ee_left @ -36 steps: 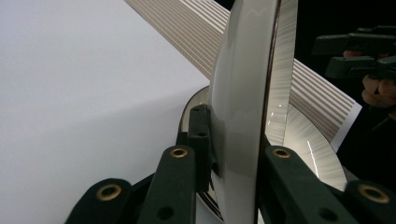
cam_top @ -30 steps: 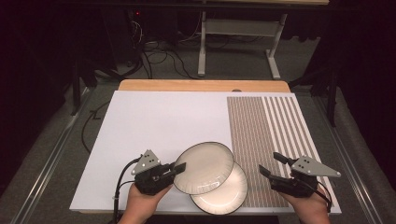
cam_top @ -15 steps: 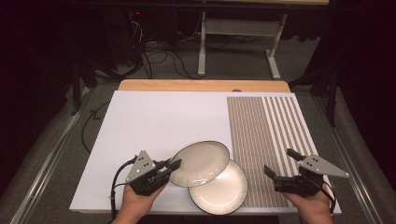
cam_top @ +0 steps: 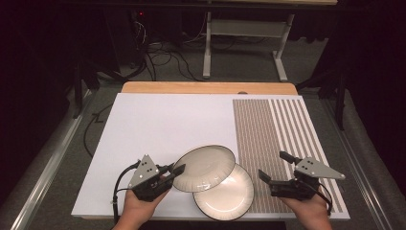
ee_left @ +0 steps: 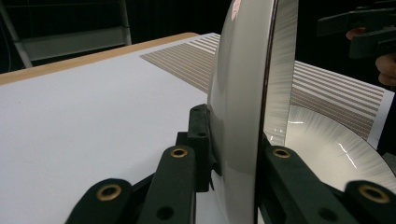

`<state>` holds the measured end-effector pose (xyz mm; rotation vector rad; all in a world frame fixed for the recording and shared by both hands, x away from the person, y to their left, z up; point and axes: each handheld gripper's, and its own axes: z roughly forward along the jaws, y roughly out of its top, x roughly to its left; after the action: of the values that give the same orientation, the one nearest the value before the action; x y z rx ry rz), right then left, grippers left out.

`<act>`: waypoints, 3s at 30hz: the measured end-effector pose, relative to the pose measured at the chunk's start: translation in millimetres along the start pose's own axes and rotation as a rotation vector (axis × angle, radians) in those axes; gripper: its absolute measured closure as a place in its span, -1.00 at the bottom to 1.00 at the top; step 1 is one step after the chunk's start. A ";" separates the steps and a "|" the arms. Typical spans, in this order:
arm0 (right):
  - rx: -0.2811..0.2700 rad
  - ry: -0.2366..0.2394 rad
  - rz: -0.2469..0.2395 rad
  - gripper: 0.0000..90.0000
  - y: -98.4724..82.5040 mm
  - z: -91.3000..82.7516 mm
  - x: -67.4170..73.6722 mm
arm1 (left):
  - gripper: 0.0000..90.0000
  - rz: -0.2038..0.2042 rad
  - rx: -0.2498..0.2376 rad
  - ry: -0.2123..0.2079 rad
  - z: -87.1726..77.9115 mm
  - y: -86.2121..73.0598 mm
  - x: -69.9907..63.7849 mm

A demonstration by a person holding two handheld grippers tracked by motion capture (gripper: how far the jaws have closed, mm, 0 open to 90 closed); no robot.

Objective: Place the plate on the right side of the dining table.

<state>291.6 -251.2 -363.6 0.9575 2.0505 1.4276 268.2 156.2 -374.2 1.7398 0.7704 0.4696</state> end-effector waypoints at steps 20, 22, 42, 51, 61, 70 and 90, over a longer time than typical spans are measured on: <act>0.060 0.126 -0.015 -0.54 10.9 60.2 41.6 | 0.78 0.007 0.004 -0.002 -0.5 -0.1 1.2; 0.061 0.134 -0.019 -0.49 10.9 63.0 43.3 | 0.78 0.009 0.005 -0.002 -0.6 -0.1 1.2; 0.110 0.242 0.117 0.81 5.6 84.0 45.1 | 0.78 -0.027 0.002 -0.013 -1.2 -1.6 4.5; 0.098 0.253 0.112 0.86 9.1 75.4 42.4 | 0.79 -0.066 0.004 -0.032 1.1 3.7 4.9; 0.041 0.215 0.090 0.90 22.2 52.5 29.5 | 0.77 -0.057 -0.011 -0.078 18.1 28.5 4.0; 0.014 0.162 0.085 0.91 32.4 34.1 2.1 | 0.77 -0.047 -0.009 -0.124 51.6 52.1 0.6; 0.006 0.011 0.149 0.90 27.4 0.0 -71.7 | 0.74 -0.042 0.081 -0.206 153.4 82.7 -13.8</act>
<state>345.9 -299.6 -339.2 1.1279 2.0293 1.5055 380.7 26.7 -340.6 1.8106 0.6848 0.2292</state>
